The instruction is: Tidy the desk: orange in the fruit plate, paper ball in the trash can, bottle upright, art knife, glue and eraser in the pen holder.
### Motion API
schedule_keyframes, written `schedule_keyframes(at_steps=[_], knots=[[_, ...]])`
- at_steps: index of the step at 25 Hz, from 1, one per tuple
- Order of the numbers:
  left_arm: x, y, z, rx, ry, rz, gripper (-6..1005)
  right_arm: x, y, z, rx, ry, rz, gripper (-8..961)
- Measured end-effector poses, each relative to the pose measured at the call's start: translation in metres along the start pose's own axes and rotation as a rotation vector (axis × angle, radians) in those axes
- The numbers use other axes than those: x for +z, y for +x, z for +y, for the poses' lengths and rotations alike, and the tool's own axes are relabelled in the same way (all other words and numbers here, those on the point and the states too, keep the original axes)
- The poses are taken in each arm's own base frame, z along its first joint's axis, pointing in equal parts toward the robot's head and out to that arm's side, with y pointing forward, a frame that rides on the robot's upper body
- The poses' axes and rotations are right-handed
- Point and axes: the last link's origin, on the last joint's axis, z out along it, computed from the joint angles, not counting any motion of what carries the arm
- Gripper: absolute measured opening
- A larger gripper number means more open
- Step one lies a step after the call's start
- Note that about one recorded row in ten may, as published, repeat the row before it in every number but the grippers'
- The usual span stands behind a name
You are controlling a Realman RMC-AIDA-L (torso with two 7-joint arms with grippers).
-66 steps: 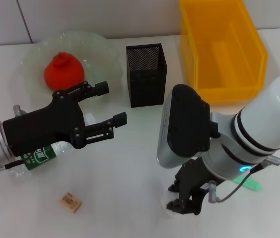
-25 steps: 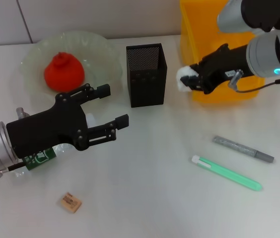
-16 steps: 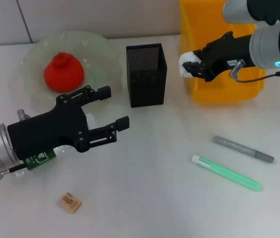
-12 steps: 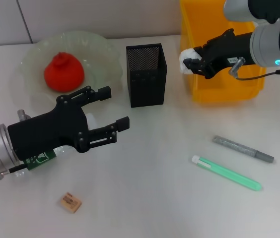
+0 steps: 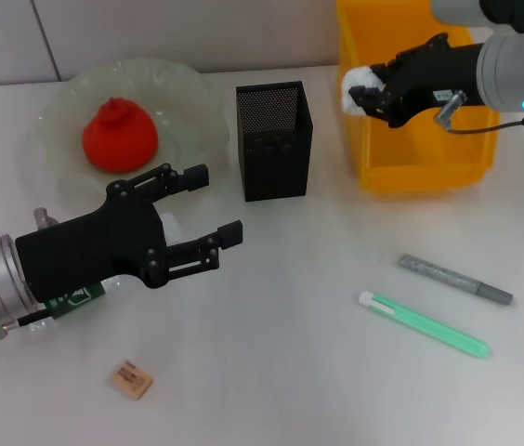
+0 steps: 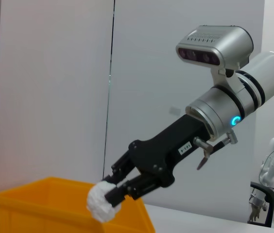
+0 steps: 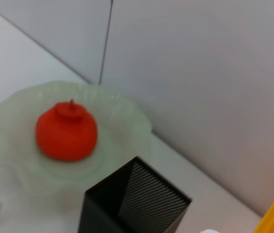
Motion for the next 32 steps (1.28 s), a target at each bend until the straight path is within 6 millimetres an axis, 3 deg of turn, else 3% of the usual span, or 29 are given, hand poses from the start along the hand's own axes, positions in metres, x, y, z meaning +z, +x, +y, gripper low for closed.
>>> schedule_keyframes(at_steps=[11,21,32], knots=[[0.001,-0.001,0.001,0.007,-0.003,-0.001,739,-0.005,0.008,-0.018,0.043,0.111,-0.060,282],[0.001,-0.001,0.002,0.005,-0.005,0.000,736,0.006,0.050,-0.046,0.156,0.241,-0.045,295],[0.002,-0.001,0.002,0.007,-0.007,0.000,733,0.017,0.053,-0.049,0.167,0.250,-0.039,362]])
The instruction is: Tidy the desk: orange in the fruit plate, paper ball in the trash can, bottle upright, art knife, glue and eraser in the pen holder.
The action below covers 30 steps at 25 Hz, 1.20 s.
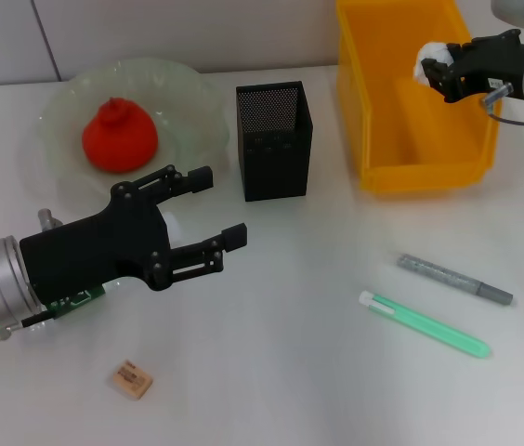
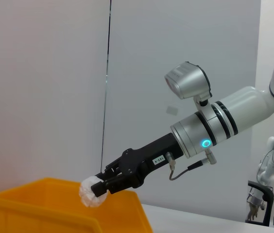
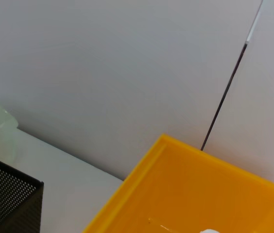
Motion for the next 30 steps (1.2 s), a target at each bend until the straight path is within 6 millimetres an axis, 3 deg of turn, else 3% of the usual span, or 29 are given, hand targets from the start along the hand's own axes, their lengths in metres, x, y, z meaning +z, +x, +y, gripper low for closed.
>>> schedule_keyframes(at_steps=[6,17,30], knots=[[0.000,0.000,0.000,0.000,0.000,0.000,731,0.002,-0.002,-0.002,0.007,0.006,-0.005,399],[-0.001,-0.001,0.000,-0.003,0.004,0.001,727,0.004,-0.005,-0.004,0.010,0.017,-0.018,631],[-0.002,-0.001,0.001,-0.005,0.006,0.001,723,-0.009,-0.012,-0.010,0.159,0.003,-0.193,686]])
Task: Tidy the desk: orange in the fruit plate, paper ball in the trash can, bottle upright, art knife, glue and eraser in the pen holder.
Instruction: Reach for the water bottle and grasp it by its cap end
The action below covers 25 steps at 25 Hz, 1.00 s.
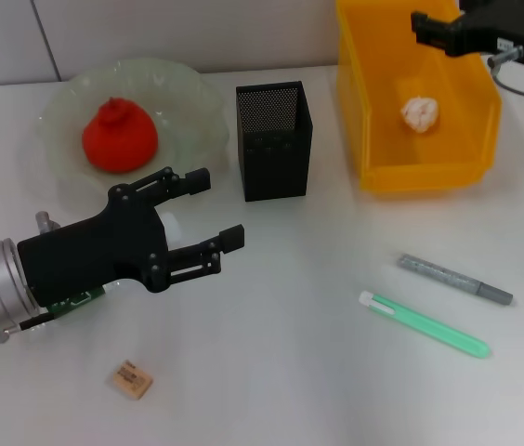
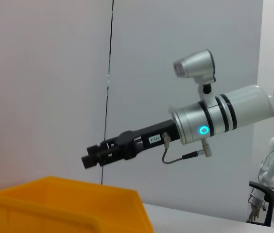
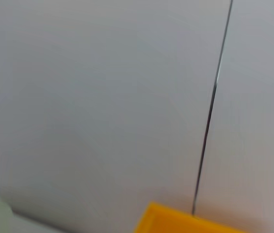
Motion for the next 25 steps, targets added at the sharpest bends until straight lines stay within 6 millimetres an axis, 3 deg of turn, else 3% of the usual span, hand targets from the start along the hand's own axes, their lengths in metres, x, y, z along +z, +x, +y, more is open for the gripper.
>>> schedule_keyframes(at_steps=[8,13,25], knots=[[0.000,0.000,0.000,-0.001,0.001,0.001,721,-0.023,-0.005,-0.001,0.068,-0.211,-0.189,692],[-0.002,0.000,-0.001,0.000,0.005,-0.001,719,-0.042,0.009,-0.006,0.082,-0.346,-0.278,692],[-0.010,-0.002,-0.009,-0.004,0.066,-0.009,715,-0.067,0.046,0.023,-0.099,-0.598,-0.233,692]])
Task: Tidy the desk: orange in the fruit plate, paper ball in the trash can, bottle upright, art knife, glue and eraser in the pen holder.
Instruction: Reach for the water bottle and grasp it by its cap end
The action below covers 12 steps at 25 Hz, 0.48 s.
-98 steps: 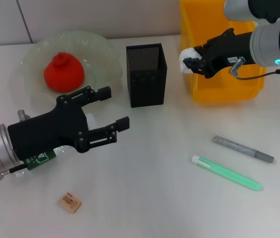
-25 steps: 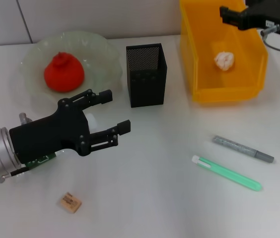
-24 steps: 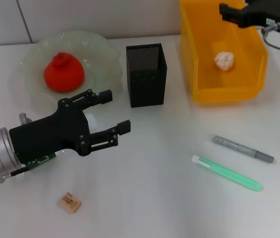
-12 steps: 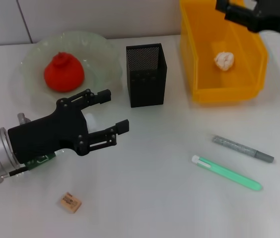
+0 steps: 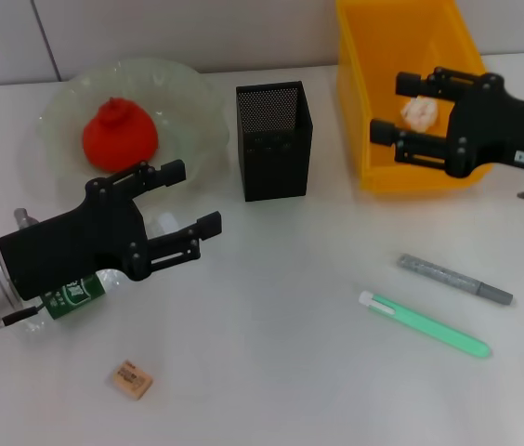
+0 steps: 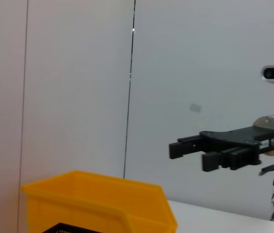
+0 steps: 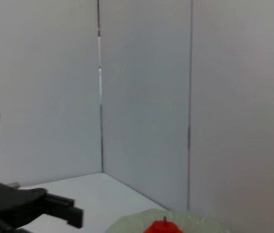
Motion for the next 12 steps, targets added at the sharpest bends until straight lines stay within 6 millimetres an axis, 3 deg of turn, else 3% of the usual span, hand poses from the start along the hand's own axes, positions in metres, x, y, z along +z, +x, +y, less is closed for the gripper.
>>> schedule_keyframes(at_steps=[12], knots=[[-0.007,-0.004,-0.006,0.005,0.057,-0.026,711,0.005,0.014,0.020,-0.003,-0.140,0.052,692]])
